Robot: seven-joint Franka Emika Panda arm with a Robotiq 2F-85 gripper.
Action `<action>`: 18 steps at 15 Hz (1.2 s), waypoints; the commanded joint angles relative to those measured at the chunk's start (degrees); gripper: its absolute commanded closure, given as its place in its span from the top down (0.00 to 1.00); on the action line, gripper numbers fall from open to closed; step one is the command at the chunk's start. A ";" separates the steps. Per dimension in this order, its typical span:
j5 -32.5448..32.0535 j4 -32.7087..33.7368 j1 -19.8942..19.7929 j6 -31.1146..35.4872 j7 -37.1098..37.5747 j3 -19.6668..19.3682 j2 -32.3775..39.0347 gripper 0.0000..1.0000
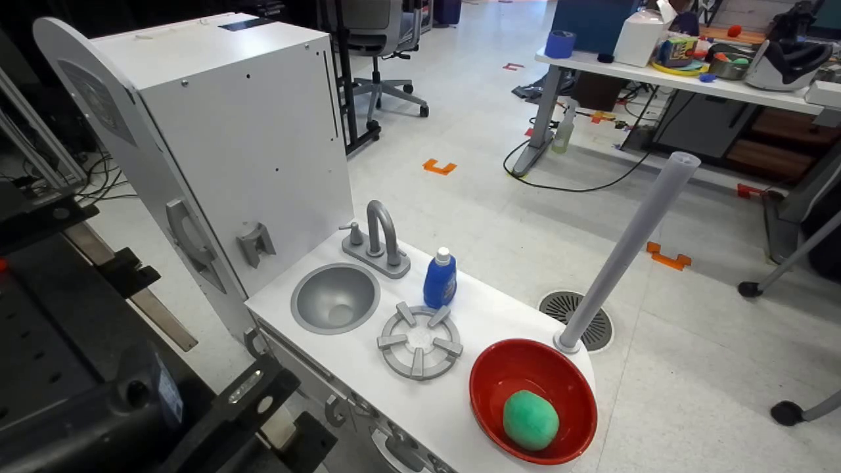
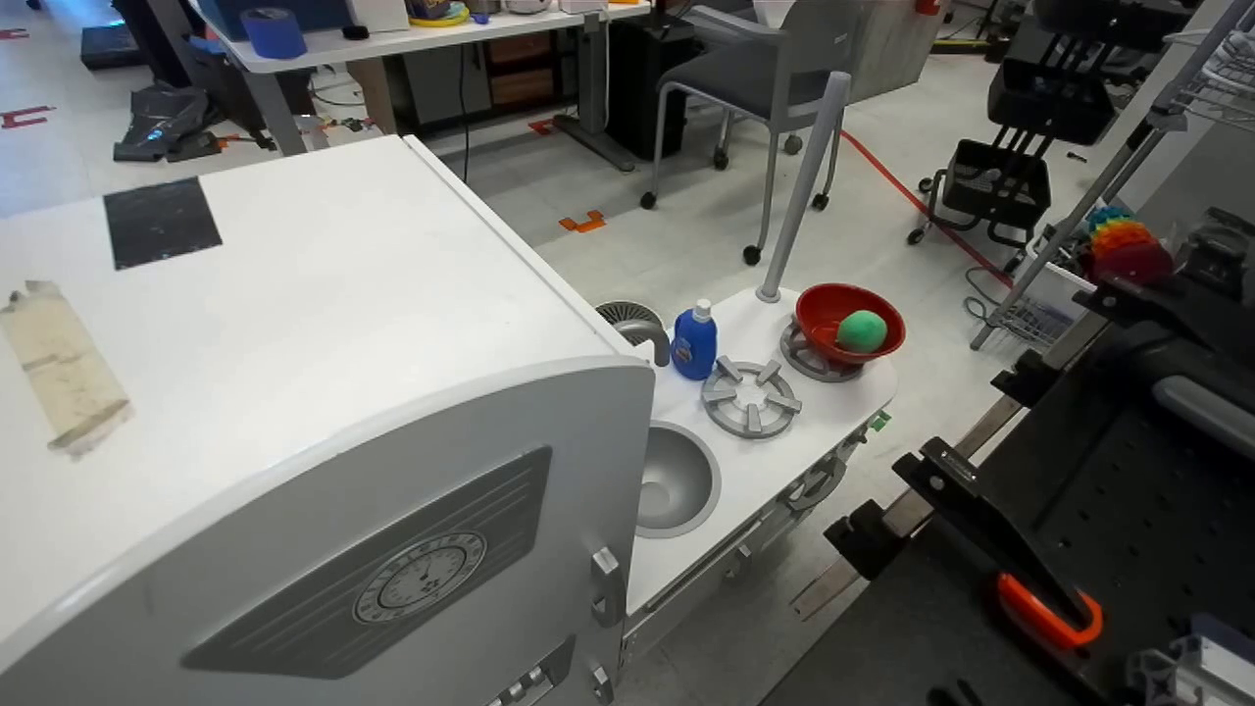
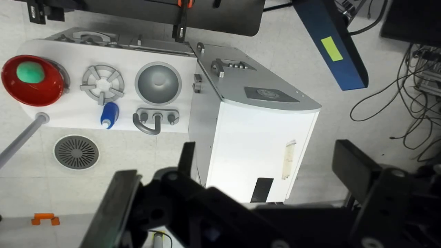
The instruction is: Move the the right tap faucet
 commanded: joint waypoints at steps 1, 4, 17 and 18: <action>-0.42 -0.70 -1.55 4.22 0.03 1.54 2.09 1.00; -2.52 -0.60 -2.13 12.58 -1.57 2.15 8.83 1.00; -30.74 18.15 -4.22 35.28 14.48 -3.06 59.13 1.00; -33.35 21.13 -3.28 35.29 16.43 -4.88 63.04 1.00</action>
